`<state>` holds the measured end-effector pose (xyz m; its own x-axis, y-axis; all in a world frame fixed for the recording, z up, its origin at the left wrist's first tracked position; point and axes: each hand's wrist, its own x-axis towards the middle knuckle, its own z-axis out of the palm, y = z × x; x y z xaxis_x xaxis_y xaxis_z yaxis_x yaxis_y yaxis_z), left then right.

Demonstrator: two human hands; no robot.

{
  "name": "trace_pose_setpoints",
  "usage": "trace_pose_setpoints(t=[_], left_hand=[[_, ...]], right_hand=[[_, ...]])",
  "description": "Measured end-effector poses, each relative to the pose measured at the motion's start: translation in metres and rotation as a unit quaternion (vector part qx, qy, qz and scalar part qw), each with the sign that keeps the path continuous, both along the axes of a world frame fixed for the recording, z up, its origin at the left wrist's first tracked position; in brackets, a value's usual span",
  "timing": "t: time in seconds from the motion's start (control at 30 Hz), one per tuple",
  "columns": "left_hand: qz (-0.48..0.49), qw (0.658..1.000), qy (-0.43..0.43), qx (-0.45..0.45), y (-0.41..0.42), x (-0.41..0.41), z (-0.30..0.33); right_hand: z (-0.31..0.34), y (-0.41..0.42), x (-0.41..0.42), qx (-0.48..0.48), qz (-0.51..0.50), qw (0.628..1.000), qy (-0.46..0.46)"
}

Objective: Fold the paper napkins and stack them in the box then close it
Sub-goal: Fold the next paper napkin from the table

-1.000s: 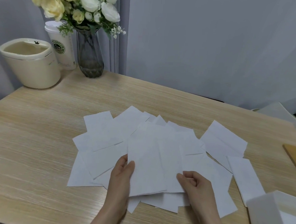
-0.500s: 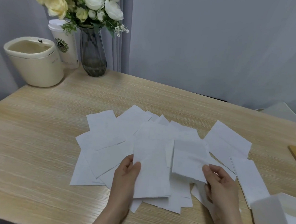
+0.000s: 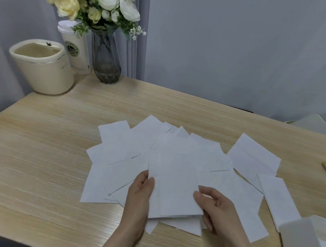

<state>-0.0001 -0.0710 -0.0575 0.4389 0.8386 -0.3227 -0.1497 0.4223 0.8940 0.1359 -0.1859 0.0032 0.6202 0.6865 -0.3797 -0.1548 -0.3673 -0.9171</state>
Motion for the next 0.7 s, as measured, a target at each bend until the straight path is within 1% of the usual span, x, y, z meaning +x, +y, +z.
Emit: trace_pose_setpoints(t=[0.2,0.3,0.47,0.7], left_hand=[[0.003,1.000,0.008,-0.001,0.000,0.001,0.002],[0.008,1.000,0.014,-0.001,0.000,0.001,0.004],[0.006,1.000,0.012,-0.007,-0.001,0.000,0.009],[0.004,1.000,-0.006,-0.021,-0.001,-0.002,0.013]], right_hand=[[-0.005,0.001,-0.005,0.011,-0.041,0.998,-0.055],[-0.006,0.002,-0.008,0.027,-0.041,0.996,-0.071],[-0.008,0.008,-0.015,0.050,-0.028,0.996,-0.072],[-0.016,0.013,-0.017,0.039,-0.009,0.993,-0.107]])
